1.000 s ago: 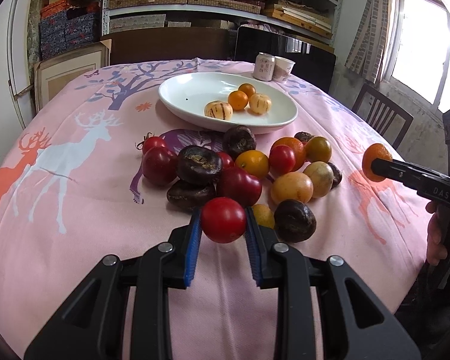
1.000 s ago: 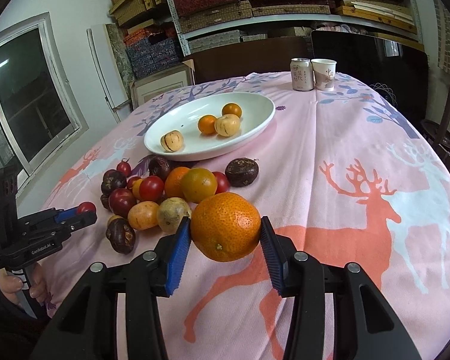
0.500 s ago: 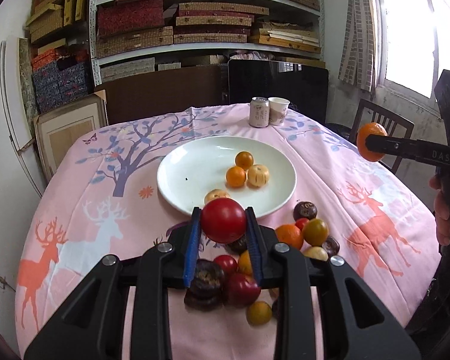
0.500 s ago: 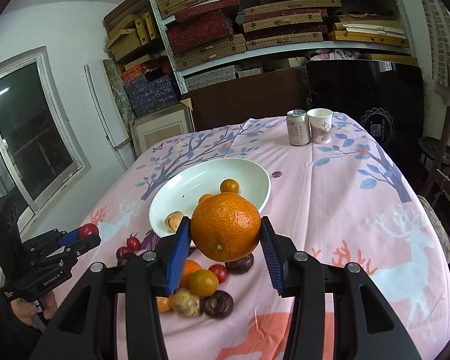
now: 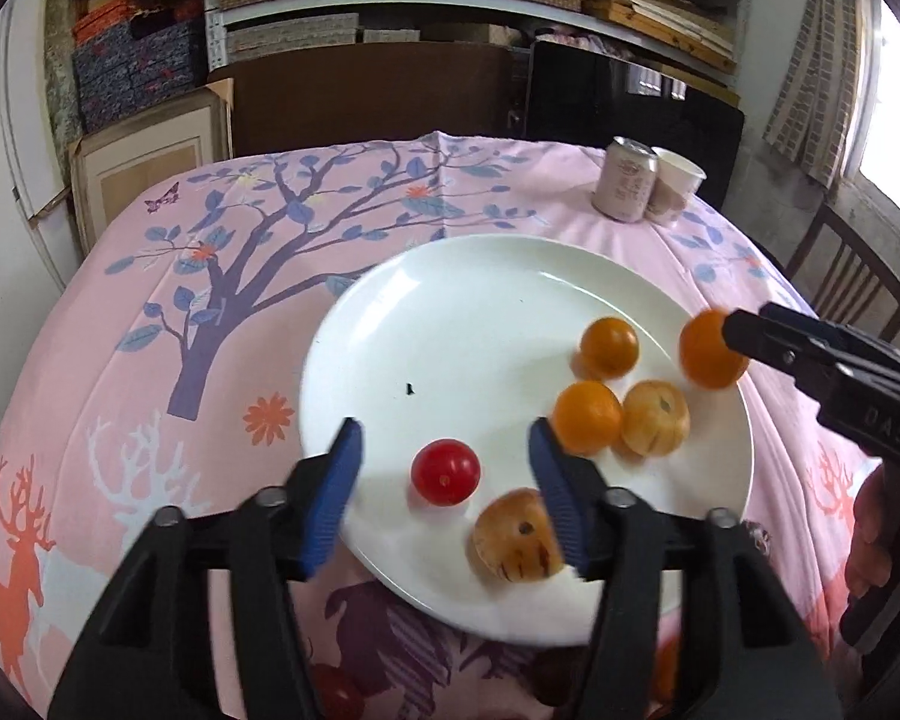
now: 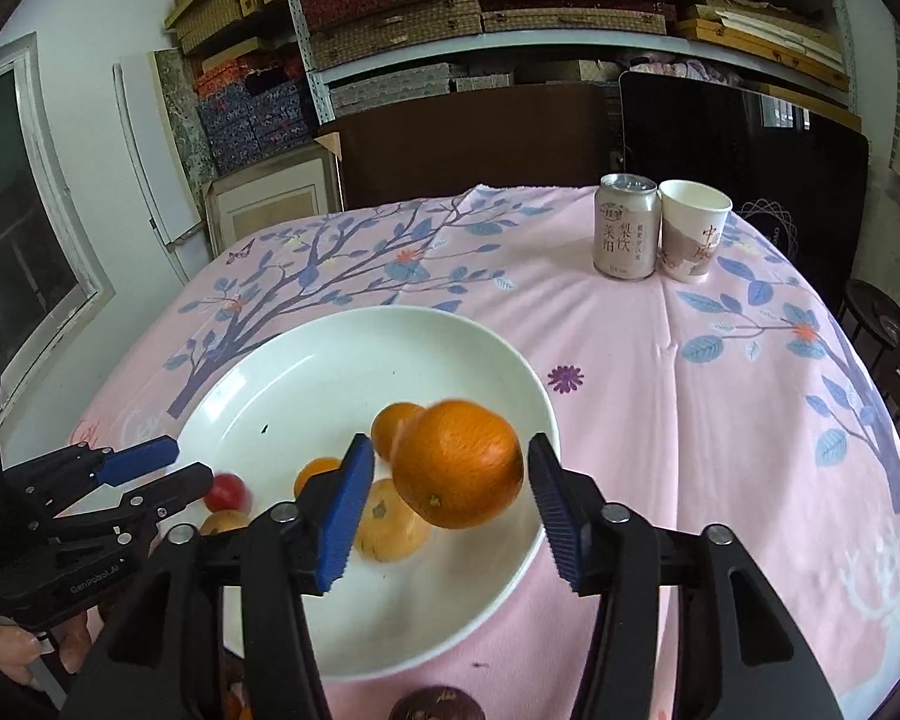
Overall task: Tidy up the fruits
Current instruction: 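Lower the tomato and large orange onto the plate and open both grippers, then grasp a dark passion fruit with the left gripper while the right grasps a yellow fruit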
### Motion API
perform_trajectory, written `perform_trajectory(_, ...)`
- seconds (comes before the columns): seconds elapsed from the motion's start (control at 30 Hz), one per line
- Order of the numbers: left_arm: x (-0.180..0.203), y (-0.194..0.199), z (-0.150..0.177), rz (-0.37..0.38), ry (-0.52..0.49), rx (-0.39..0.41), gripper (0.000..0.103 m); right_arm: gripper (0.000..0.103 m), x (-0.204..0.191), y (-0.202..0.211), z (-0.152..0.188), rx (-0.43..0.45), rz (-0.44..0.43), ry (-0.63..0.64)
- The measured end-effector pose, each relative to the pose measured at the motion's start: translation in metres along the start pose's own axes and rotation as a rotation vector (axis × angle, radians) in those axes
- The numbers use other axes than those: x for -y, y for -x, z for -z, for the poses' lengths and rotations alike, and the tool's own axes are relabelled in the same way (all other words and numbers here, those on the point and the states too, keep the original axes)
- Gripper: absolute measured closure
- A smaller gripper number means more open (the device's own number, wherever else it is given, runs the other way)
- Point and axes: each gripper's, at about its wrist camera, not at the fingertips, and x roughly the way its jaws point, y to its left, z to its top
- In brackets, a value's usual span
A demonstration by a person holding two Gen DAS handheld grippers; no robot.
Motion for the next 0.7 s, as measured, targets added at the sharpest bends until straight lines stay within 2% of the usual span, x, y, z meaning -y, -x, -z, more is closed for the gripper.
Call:
perform_trajectory(0.03, -0.007, 0.004, 0.0, 0.008, 0.033, 0.023, 0.028, 0.043, -0.002, 0.003, 0.0, 0.018, -0.003, 0.005)
perform_trajectory(0.2, -0.019, 0.03, 0.014, 0.037, 0.072, 0.027, 0.028, 0.041, 0.003, 0.029, 0.015, 0.028, -0.029, -0.031)
perform_trajectory(0.33, -0.006, 0.061, 0.049, 0.056, -0.006, 0.028, 0.027, 0.036, 0.012, 0.052, 0.047, 0.005, -0.089, -0.08)
perform_trajectory(0.43, 0.006, 0.085, 0.082, 0.056, -0.082, 0.03, 0.02, 0.033, 0.017, 0.07, 0.078, 0.003, -0.104, -0.098)
perform_trajectory(0.5, 0.011, 0.098, 0.105, 0.047, -0.122, 0.027, 0.018, 0.032, 0.019, 0.078, 0.096, -0.001, -0.112, -0.109)
perform_trajectory(0.7, 0.009, 0.115, 0.155, 0.02, -0.162, -0.006, 0.018, 0.03, 0.028, 0.087, 0.132, -0.026, -0.127, -0.147)
